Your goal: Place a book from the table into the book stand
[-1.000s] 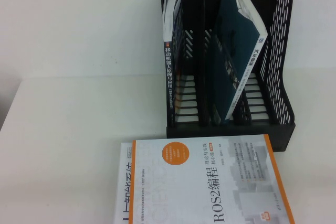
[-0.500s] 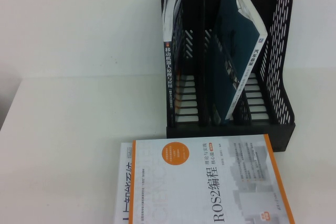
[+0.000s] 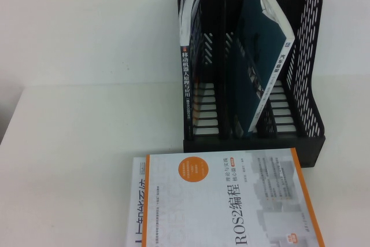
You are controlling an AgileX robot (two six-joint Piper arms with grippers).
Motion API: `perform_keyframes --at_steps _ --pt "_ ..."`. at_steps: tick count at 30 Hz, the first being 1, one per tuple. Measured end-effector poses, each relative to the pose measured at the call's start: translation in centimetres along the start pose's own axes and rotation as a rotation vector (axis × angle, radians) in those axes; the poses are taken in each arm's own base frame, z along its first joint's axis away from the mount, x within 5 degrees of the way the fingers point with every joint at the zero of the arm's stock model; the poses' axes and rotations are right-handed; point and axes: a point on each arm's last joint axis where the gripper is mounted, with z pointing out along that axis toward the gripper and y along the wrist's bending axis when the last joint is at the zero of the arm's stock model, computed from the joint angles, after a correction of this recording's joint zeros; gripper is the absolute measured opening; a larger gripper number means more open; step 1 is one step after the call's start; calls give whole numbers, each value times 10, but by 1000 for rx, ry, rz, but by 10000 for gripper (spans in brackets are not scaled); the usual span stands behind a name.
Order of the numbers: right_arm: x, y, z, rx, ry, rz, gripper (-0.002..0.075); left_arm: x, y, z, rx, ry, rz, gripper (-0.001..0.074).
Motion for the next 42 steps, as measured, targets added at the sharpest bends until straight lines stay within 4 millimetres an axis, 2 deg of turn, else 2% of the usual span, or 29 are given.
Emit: perform_keyframes --at_steps 3,5,9,12,16,20,24,27,31,36,42 --pt "-9 2 1 41 184 34 5 -14 -3 9 2 164 1 -4" --pt "-15 4 5 61 304 57 5 -15 -4 18 1 274 -4 -4" --pt "-29 12 21 73 498 119 5 -6 -6 35 8 411 -84 -4" --pt "-28 17 41 61 622 160 5 6 -9 48 15 516 -183 -4" --pt "-10 24 72 9 810 193 5 21 -15 65 23 650 -365 -4" --pt "9 27 105 -7 922 269 5 41 -20 82 18 808 -509 -4" --pt "35 31 135 -92 1058 276 5 60 -24 92 45 961 -535 -4" --pt "56 32 151 -165 1147 251 5 72 -26 96 61 1066 -547 -4" --pt "80 31 166 -217 1230 230 5 78 -27 96 83 1130 -535 -4" --pt "96 33 175 -260 1256 209 5 78 -28 96 89 1130 -531 -4" --pt "115 46 180 -281 1283 154 5 78 -27 97 85 1121 -531 -4"
